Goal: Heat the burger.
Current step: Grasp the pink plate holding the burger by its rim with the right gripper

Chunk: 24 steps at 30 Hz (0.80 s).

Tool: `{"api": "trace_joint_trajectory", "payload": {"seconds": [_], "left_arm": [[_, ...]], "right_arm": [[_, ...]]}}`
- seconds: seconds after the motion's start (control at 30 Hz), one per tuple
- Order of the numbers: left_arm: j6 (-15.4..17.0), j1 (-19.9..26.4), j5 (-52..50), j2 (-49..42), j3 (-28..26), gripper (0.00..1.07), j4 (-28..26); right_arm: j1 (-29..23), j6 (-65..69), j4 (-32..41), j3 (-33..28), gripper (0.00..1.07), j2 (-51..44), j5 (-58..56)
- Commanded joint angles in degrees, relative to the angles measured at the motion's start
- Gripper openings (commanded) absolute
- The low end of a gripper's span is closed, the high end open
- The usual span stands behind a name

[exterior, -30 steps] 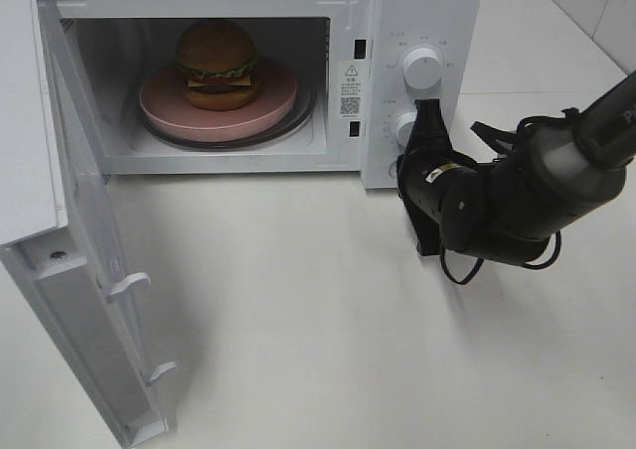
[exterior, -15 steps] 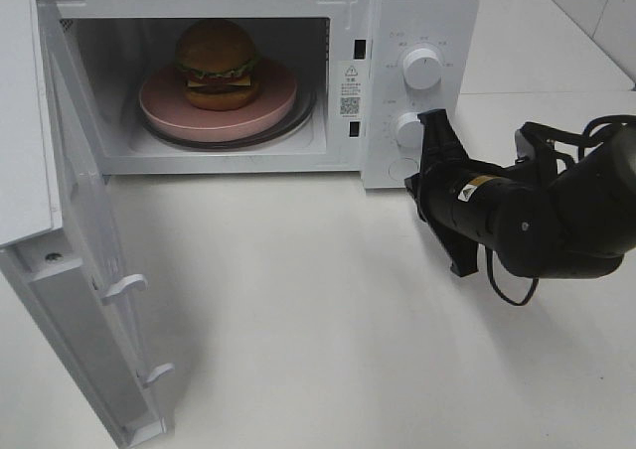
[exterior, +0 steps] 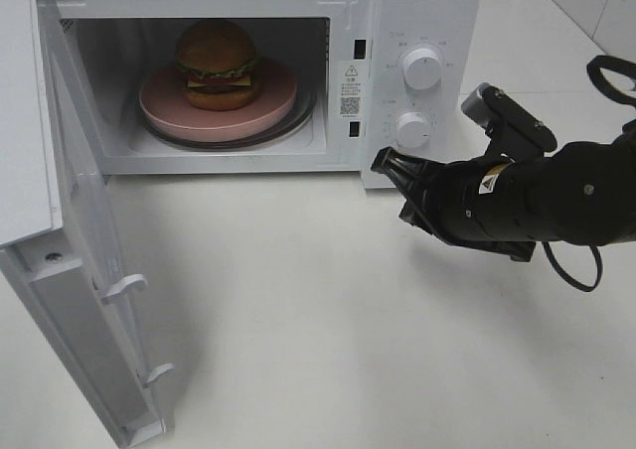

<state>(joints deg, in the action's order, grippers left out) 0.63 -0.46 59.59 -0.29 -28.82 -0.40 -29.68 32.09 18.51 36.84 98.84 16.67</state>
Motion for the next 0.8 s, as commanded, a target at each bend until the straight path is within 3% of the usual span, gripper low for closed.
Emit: {"api": "trace_joint_trajectory", "payload": {"seconds": [0.03,0.43,0.57,0.8], "left_arm": [[-0.17,0.00,-0.17,-1.26,0.11,1.02,-0.34],[-0.17,0.00,-0.17,-1.26,0.11,1.02,-0.34],[-0.17,0.00,-0.17,-1.26,0.11,1.02,-0.34],[-0.17,0.00,-0.17,-1.26,0.11,1.02,-0.34]], "right_arm": [[0.23,-9.22,-0.69,0.92,0.00,-2.35,-8.37],[0.29,-34.84,-4.81,12.83,0.01,-2.86,-39.02],[0.29,-50.53,-4.47,18.11,0.02,-2.86,-50.94],[0.29,-75.00,-4.98,22.98,0.03,-2.86,-60.05]]}}
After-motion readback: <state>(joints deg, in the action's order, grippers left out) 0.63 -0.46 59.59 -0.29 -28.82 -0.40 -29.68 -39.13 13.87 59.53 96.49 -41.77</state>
